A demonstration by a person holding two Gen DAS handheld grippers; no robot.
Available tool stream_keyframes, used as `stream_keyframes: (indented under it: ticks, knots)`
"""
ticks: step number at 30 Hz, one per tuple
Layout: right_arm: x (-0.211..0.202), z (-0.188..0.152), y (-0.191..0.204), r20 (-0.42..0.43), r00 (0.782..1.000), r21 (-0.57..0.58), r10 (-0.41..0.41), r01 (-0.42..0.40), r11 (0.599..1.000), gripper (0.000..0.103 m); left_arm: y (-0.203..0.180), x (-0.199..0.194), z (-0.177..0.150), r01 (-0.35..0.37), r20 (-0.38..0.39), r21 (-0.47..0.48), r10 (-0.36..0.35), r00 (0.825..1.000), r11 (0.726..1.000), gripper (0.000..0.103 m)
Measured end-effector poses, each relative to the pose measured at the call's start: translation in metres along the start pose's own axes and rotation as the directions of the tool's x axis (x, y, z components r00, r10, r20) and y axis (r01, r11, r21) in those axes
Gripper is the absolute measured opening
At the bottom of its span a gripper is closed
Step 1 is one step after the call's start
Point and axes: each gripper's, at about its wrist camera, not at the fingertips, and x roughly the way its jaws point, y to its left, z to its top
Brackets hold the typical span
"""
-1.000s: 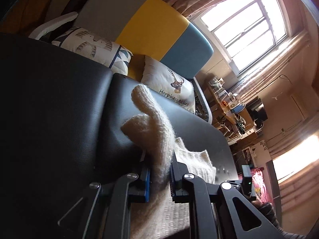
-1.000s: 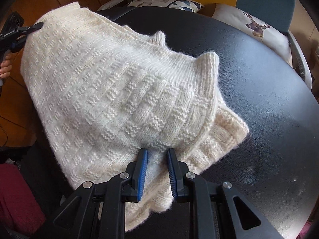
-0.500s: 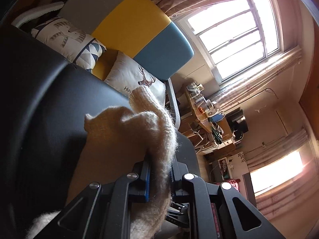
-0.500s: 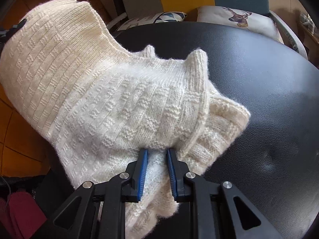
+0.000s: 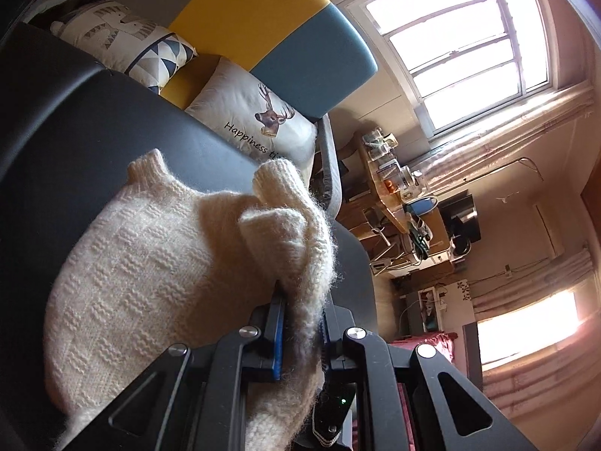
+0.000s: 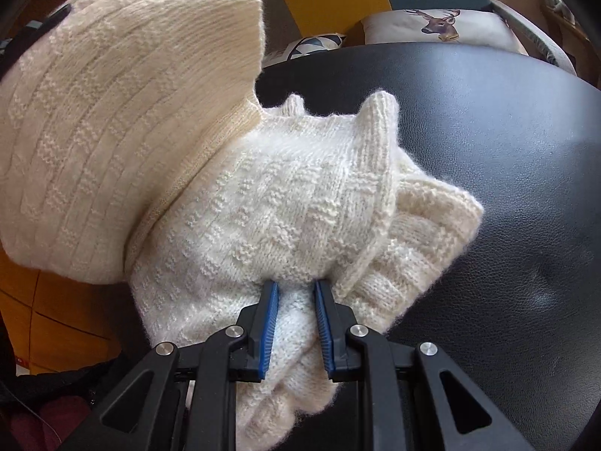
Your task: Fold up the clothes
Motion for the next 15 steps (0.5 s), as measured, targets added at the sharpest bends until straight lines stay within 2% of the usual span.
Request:
stream_keyframes:
  ticks: [8, 15]
  knots:
    - [-0.005, 0.001, -0.005, 0.032, 0.998, 0.048, 0.057, -0.058, 0.997, 0.02, 0.001, 0.06, -0.033, -0.106, -0.082, 0.019, 0.107, 0.991, 0.994, 0.014]
    - [-0.009, -0.005, -0.008, 0.064, 0.994, 0.075, 0.091, -0.095, 0.993, 0.02, 0.011, 0.101, -0.058, -0.15, -0.154, 0.021, 0.152, 0.976, 0.988, 0.015]
